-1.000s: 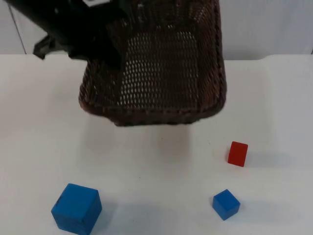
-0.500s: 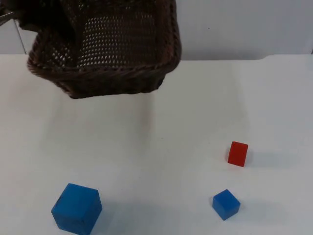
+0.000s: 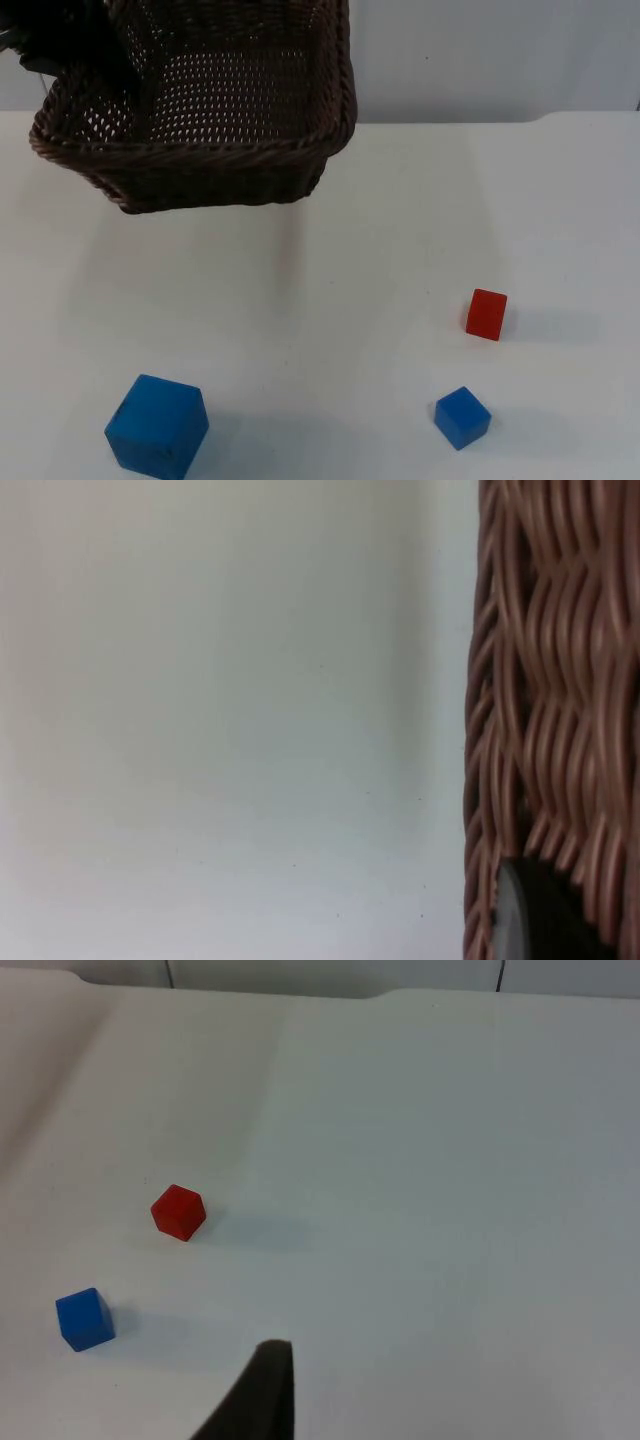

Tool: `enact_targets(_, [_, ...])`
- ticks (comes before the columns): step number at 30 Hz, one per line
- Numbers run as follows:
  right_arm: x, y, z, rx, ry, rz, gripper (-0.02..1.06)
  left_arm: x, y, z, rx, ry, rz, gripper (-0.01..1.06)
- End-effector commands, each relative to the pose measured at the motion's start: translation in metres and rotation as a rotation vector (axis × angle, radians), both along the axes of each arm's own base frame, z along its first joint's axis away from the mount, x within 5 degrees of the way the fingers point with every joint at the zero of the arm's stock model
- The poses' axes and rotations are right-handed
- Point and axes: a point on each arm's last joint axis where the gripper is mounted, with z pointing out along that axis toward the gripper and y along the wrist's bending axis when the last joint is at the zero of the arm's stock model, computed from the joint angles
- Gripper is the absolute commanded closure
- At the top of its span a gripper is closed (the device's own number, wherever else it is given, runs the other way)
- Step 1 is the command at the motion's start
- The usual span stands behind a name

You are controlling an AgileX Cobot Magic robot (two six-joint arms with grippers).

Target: Pick up the basket with the left hand and place the largest block into the basket with the right hand.

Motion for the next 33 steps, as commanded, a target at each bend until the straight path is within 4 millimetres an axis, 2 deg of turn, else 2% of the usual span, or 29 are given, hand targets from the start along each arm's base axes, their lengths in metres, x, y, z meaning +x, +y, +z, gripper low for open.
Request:
enact_targets(1, [0.000, 0.000, -0.001, -0.012, -0.003, -0.003, -0.01, -0.001, -0.001, 0.009, -0.032, -0.017, 0.013, 1.05])
enact_targets(23, [0.000, 0.000, 0.002, -0.009, -0.017, 0.002, -0.01, 0.000, -0.001, 0.010, -0.032, -0.022, 0.016, 1.05])
enact_targets(27, [0.007, 0.004, 0.012, -0.018, 0.001, 0.035, -0.01, 0.000, -0.001, 0.010, -0.032, -0.022, 0.016, 1.05])
enact_targets(32, [0.040, 0.015, 0.036, -0.087, 0.084, 0.161, -0.01, 0.000, -0.001, 0.010, -0.032, -0.022, 0.016, 1.05])
enact_targets(33, [0.040, 0.015, 0.036, -0.087, 0.084, 0.161, -0.01, 0.000, -0.001, 0.010, -0.032, -0.022, 0.016, 1.05])
